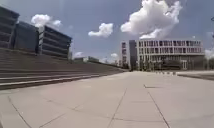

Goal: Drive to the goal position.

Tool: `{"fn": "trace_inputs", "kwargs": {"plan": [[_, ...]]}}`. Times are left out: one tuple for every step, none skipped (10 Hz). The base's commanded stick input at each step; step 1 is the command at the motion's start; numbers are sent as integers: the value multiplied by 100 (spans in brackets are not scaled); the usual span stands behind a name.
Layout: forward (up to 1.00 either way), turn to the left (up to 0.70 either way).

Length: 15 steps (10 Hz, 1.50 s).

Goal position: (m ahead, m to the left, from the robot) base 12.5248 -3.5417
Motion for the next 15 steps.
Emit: {"fn": "trace_inputs", "kwargs": {"plan": [[50,0],[50,0],[50,0],[50,0],[50,0],[50,0],[50,0],[50,0],[50,0],[50,0],[50,-44],[50,-23],[50,0],[50,0],[50,0]]}}
